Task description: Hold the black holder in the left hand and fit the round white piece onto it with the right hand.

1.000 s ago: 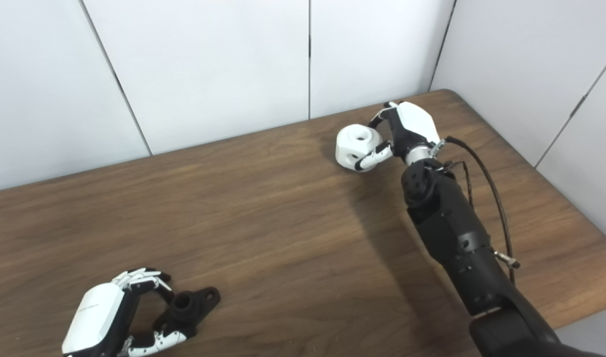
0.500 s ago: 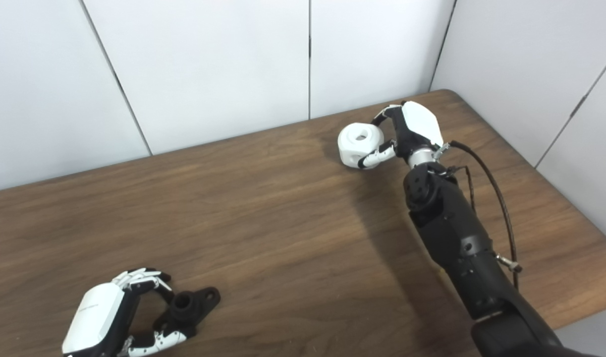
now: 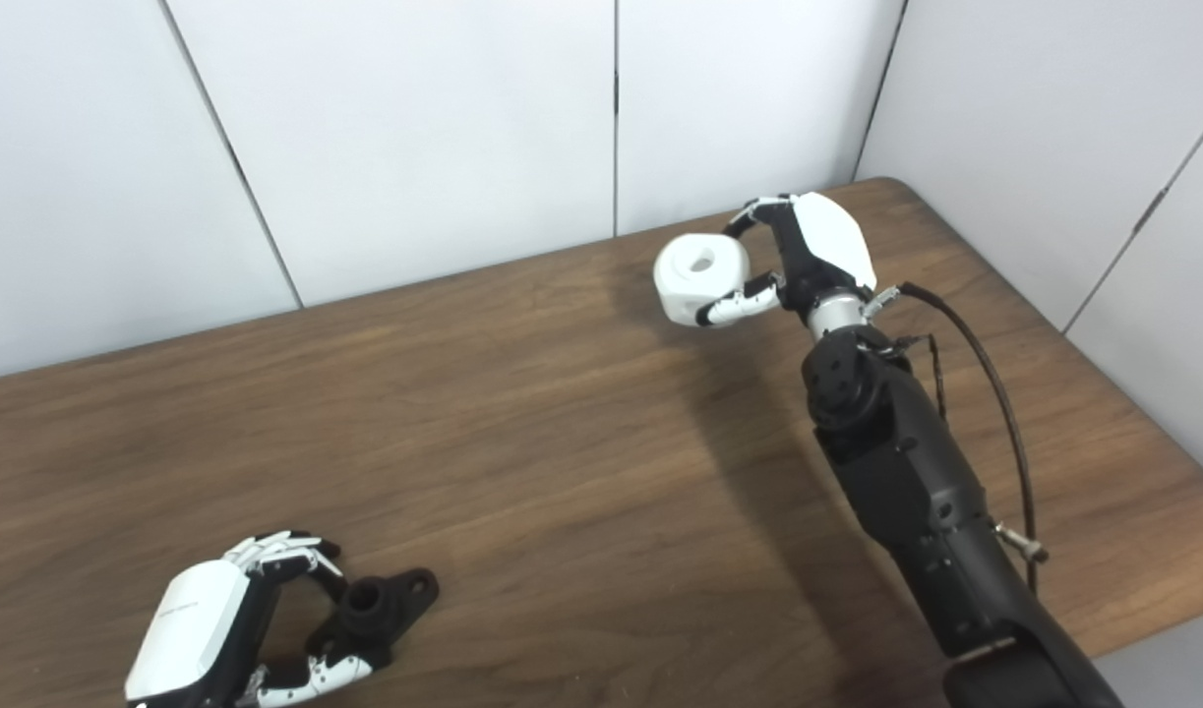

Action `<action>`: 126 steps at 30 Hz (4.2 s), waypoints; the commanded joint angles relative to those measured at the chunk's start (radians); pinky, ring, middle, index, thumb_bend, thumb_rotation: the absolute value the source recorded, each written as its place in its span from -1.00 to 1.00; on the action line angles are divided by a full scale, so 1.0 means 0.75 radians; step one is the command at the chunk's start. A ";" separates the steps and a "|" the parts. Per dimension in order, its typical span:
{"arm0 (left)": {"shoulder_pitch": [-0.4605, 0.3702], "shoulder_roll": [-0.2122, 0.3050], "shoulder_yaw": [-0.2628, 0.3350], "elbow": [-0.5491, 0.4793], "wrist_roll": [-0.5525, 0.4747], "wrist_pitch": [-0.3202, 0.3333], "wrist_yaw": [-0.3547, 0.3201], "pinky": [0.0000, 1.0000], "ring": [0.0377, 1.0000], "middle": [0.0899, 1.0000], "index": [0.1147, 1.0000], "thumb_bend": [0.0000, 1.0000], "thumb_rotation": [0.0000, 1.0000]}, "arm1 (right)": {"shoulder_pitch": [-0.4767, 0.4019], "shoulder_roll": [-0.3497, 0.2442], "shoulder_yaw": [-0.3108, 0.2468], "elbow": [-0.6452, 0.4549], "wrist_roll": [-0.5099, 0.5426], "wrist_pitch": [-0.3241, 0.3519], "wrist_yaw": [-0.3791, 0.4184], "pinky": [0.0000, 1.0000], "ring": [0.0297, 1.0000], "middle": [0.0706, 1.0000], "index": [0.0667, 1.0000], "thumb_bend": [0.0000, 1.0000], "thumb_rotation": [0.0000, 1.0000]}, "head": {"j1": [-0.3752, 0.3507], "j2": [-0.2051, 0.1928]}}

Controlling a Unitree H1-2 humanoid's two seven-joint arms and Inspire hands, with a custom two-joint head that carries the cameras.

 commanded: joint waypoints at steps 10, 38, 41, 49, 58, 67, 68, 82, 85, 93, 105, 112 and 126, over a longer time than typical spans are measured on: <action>-0.002 -0.027 -0.037 0.034 0.056 0.025 -0.016 0.88 0.68 0.47 -0.16 0.04 -0.91 | 0.024 0.044 0.010 -0.286 0.074 0.016 0.088 0.75 0.75 0.56 -0.11 0.05 -0.71 | 0.142 0.014; -0.027 -0.114 -0.134 0.105 0.200 0.089 0.024 1.00 0.76 0.52 -0.16 0.04 -0.89 | 0.162 0.248 0.183 -0.727 0.013 0.089 0.617 0.76 0.78 0.57 -0.11 0.05 -0.72 | 0.429 0.057; -0.029 -0.117 -0.138 0.104 0.198 0.099 0.021 1.00 0.76 0.53 -0.16 0.04 -0.89 | 0.182 0.271 0.212 -0.752 0.010 0.088 0.643 0.74 0.80 0.58 -0.11 0.05 -0.72 | 0.435 0.061; -0.038 -0.125 -0.147 0.116 0.200 0.111 0.026 1.00 0.77 0.53 -0.16 0.05 -0.89 | 0.224 0.347 0.256 -0.810 -0.018 0.089 0.712 0.69 0.80 0.60 -0.11 0.05 -0.72 | 0.453 0.067; -0.041 -0.134 -0.158 0.133 0.212 0.116 0.045 1.00 0.76 0.53 -0.16 0.04 -0.89 | 0.215 0.415 0.243 -0.860 -0.025 0.089 0.765 0.79 0.83 0.61 -0.11 0.05 -0.71 | 0.477 0.068; -0.048 -0.133 -0.175 0.146 0.212 0.127 0.056 1.00 0.77 0.53 -0.16 0.04 -0.89 | 0.207 0.438 0.250 -0.882 0.005 0.088 0.763 0.79 0.83 0.60 -0.11 0.05 -0.71 | 0.496 0.066; -0.048 -0.133 -0.177 0.147 0.215 0.128 0.057 1.00 0.77 0.53 -0.16 0.04 -0.89 | 0.208 0.441 0.252 -0.883 0.002 0.088 0.765 0.79 0.84 0.60 -0.11 0.05 -0.71 | 0.497 0.066; -0.052 -0.131 -0.184 0.144 0.205 0.143 0.060 1.00 0.78 0.54 -0.16 0.04 -0.89 | 0.246 0.446 0.326 -0.833 -0.028 0.080 0.720 0.75 0.83 0.61 -0.11 0.05 -0.72 | 0.505 0.070; -0.053 -0.128 -0.185 0.142 0.203 0.145 0.059 1.00 0.77 0.54 -0.16 0.05 -0.89 | 0.252 0.444 0.341 -0.819 -0.027 0.069 0.699 0.74 0.82 0.60 -0.11 0.05 -0.72 | 0.505 0.070; -0.054 -0.126 -0.188 0.135 0.204 0.155 0.047 1.00 0.78 0.54 -0.16 0.04 -0.89 | 0.270 0.435 0.371 -0.788 -0.014 0.049 0.655 0.71 0.80 0.60 -0.11 0.05 -0.72 | 0.507 0.073; -0.053 -0.127 -0.190 0.127 0.206 0.162 0.045 1.00 0.78 0.54 -0.16 0.04 -0.89 | 0.282 0.434 0.379 -0.756 0.005 0.035 0.611 0.73 0.82 0.60 -0.11 0.05 -0.72 | 0.511 0.072; -0.050 -0.127 -0.190 0.123 0.208 0.162 0.048 1.00 0.77 0.54 -0.16 0.04 -0.89 | 0.294 0.431 0.382 -0.737 0.013 0.028 0.582 0.71 0.81 0.60 -0.11 0.05 -0.72 | 0.509 0.073; -0.056 -0.128 -0.189 0.122 0.209 0.163 0.047 1.00 0.77 0.54 -0.16 0.04 -0.89 | 0.298 0.412 0.403 -0.701 0.025 0.010 0.535 0.68 0.80 0.60 -0.11 0.05 -0.72 | 0.508 0.072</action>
